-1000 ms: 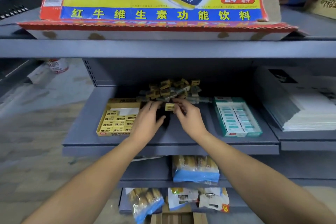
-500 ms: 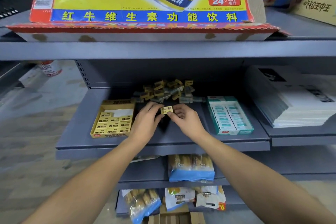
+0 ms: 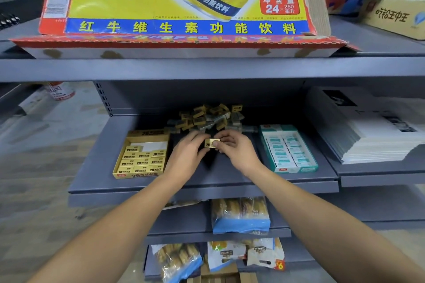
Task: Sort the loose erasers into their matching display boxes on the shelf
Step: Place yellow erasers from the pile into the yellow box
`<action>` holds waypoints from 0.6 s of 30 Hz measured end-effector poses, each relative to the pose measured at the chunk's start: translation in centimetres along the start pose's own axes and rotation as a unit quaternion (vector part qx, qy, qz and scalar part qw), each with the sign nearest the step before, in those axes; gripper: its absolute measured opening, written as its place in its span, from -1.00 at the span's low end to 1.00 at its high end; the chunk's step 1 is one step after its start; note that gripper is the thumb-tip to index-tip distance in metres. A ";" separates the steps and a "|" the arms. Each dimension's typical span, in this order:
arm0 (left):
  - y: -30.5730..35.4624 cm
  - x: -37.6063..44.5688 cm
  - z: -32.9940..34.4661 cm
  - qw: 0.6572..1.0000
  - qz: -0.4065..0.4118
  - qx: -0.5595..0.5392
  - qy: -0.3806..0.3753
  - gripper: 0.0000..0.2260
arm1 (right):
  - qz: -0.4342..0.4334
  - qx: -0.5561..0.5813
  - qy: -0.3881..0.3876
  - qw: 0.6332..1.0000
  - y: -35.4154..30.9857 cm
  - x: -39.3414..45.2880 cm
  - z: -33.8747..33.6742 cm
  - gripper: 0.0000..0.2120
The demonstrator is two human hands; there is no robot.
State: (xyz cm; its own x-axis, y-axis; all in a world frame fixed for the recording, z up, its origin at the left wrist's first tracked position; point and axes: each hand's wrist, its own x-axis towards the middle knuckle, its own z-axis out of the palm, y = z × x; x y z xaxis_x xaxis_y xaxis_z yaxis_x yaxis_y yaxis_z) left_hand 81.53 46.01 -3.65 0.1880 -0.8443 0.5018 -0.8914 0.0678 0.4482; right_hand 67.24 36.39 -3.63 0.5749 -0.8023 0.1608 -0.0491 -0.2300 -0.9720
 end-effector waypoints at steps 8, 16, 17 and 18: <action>-0.8 -0.3 -1.1 1.000 -0.003 0.014 0.022 -0.74 | -0.261 -0.286 -0.023 0.922 0.0 0.5 0.4 -0.75; -3.5 -1.9 -4.0 0.997 -0.048 0.033 0.042 -0.69 | -0.325 -0.294 -0.049 0.898 -0.6 2.3 4.4 -0.85; -3.9 -2.2 -4.6 0.997 -0.056 0.034 0.050 -0.69 | -0.323 -0.288 -0.052 0.900 -0.7 2.5 5.2 -0.85; -4.4 -2.6 -5.1 0.995 -0.068 0.034 0.058 -0.69 | -0.317 -0.284 -0.055 0.903 -0.8 2.7 6.0 -0.85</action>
State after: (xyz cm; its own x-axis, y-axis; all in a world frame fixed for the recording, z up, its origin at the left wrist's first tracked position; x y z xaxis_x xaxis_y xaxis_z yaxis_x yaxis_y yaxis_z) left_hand 87.04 50.64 -3.09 0.3507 -0.7763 0.5239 -0.8799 -0.0816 0.4681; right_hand 73.74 37.73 -3.43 0.7105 -0.3573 0.6062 -0.0739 -0.8946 -0.4407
